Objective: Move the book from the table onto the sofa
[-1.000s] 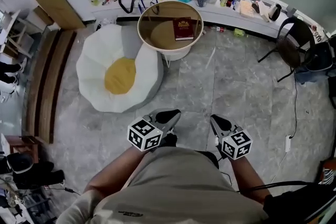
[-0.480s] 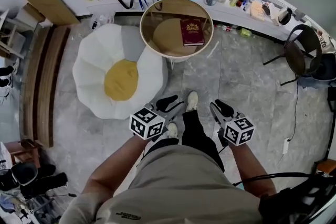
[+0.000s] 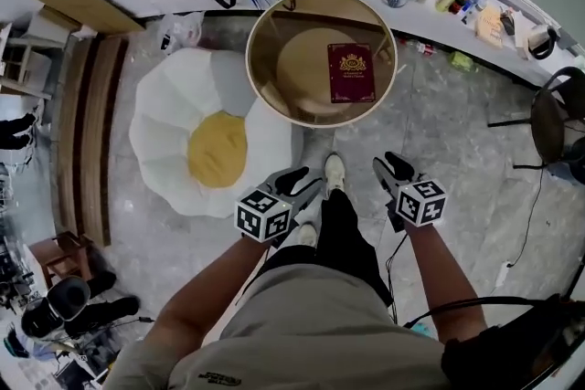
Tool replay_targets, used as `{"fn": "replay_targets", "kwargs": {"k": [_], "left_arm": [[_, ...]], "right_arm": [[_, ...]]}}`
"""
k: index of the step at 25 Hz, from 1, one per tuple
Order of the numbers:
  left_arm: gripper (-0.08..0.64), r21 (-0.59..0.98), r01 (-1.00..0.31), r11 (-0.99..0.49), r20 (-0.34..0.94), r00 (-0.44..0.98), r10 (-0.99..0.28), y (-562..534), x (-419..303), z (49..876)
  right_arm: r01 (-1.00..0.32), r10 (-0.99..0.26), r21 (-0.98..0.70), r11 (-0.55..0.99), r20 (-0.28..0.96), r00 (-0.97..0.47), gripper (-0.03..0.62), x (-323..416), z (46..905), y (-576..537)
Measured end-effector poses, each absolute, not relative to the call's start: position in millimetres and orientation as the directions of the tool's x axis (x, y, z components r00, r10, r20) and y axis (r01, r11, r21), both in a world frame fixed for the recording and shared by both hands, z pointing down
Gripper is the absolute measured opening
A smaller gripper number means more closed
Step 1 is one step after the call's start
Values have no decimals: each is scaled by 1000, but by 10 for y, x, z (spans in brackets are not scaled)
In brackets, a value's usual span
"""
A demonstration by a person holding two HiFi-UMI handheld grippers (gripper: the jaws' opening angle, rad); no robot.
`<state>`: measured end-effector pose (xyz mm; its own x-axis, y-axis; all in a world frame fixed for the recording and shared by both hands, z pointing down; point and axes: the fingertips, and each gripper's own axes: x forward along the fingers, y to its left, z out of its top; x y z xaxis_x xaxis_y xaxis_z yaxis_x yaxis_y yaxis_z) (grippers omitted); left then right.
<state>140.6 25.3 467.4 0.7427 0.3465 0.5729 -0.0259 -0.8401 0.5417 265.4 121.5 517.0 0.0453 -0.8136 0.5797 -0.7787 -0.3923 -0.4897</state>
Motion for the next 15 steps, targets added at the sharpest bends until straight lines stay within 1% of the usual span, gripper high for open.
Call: {"fn": "replay_targets", "kwargs": {"k": [7, 15], "left_arm": [[172, 542, -99, -834, 639, 693, 333, -250, 2539, 5610], [193, 538, -177, -824, 693, 650, 312, -806, 3466, 6880]], "right_arm": [[-734, -777, -532, -422, 629, -10, 170, 3836, 6208, 631], [-678, -742, -561, -474, 670, -36, 190, 4593, 7447, 144]]}}
